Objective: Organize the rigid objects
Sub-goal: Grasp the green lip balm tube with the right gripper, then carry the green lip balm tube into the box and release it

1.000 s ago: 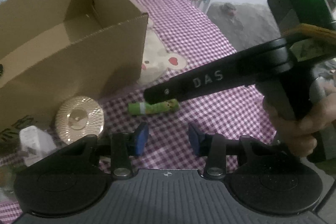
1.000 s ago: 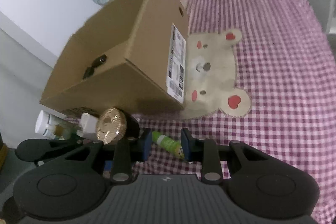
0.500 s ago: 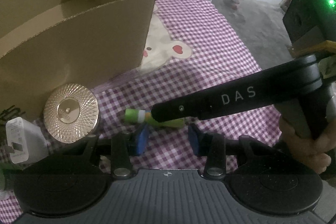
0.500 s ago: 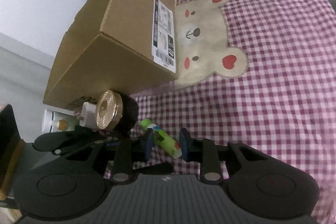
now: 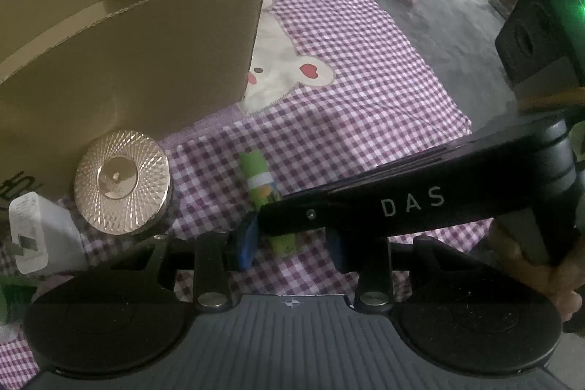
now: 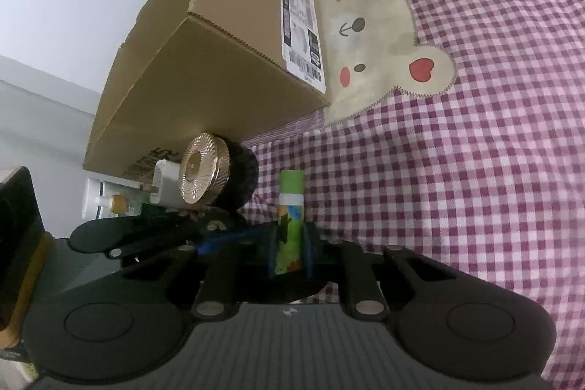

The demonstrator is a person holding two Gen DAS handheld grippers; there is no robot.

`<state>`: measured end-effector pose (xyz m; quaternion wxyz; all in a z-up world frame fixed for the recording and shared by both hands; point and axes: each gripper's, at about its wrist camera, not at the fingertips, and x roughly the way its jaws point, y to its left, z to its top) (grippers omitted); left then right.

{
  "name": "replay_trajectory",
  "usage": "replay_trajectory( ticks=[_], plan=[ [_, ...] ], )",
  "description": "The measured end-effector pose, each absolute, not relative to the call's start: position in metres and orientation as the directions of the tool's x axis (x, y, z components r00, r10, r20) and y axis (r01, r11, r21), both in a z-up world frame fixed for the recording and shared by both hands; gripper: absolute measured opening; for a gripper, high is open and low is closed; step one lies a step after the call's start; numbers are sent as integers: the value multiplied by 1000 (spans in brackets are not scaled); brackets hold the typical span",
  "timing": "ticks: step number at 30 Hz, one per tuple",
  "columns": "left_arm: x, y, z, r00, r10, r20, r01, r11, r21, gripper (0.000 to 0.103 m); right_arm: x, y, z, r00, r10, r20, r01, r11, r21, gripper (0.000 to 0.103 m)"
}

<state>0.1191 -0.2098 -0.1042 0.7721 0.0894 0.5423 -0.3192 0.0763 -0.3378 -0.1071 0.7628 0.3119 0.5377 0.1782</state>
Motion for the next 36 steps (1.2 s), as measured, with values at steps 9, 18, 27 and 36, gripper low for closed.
replay_trajectory(
  ticks=[9,18,27,36],
  plan=[
    [99,-211,-76,238,-431,-870,628,752,-201,38,49,-346,-85,424,602,-677,82,719,691,16],
    [64,-196,-18,328,-508,-796,672,718,-181,38,10,-349,-12,523,564,-638,55,725,686,16],
    [70,-130,39,499,-483,-720,545,821,-173,38,42,-291,58,555,616,-560,-142,733,666,16],
    [147,-58,46,535,-324,-781,332,930,-158,38,154,-204,67,413,734,-539,-269,663,699,16]
  ],
)
